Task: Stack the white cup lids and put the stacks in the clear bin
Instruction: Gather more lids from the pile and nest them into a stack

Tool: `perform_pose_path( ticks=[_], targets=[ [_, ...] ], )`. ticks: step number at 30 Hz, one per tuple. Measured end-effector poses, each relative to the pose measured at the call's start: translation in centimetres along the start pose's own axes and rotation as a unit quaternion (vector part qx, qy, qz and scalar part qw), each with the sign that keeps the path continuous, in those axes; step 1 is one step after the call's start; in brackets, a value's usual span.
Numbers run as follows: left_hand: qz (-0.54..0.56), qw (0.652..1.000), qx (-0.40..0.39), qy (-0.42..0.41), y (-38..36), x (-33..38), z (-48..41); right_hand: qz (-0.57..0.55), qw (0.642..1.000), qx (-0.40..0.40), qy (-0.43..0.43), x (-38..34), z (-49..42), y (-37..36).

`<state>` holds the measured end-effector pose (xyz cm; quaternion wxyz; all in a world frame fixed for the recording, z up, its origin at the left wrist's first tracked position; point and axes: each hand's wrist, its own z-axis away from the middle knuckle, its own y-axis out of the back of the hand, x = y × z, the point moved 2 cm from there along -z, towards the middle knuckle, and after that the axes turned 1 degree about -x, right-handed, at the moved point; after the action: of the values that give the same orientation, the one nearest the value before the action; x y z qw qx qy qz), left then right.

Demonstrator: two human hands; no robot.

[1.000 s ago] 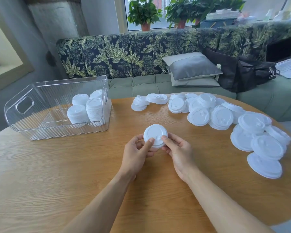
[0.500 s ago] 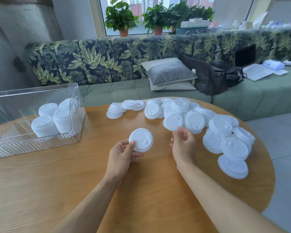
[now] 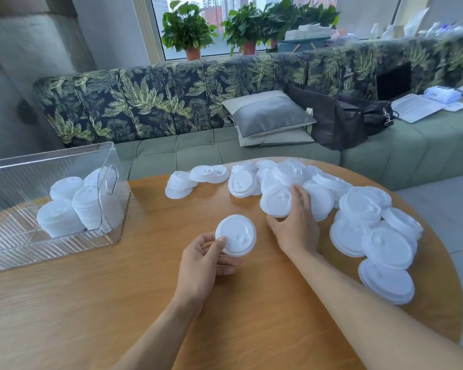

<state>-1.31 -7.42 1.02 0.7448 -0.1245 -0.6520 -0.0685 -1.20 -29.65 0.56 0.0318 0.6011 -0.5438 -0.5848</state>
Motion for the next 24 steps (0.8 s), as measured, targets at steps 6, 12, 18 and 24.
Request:
perform_pose_path(
  ticks=[6,12,18,24],
  targets=[
    [0.009,1.000,0.007,-0.004,0.1,0.0,0.2,-0.066,0.997,0.023,-0.020,-0.8,0.6,-0.1],
    [0.070,0.997,0.007,0.012,0.5,0.3,0.8,-0.224,0.974,-0.018,-0.031,-2.5,3.8,0.3],
    [0.117,0.992,-0.020,0.033,2.1,1.1,2.4,-0.352,0.923,-0.097,-0.120,-3.9,6.4,0.0],
    [0.140,0.989,0.002,0.044,4.2,1.4,3.6,-0.473,0.844,-0.159,-0.197,-5.7,8.7,-0.8]
  ],
)
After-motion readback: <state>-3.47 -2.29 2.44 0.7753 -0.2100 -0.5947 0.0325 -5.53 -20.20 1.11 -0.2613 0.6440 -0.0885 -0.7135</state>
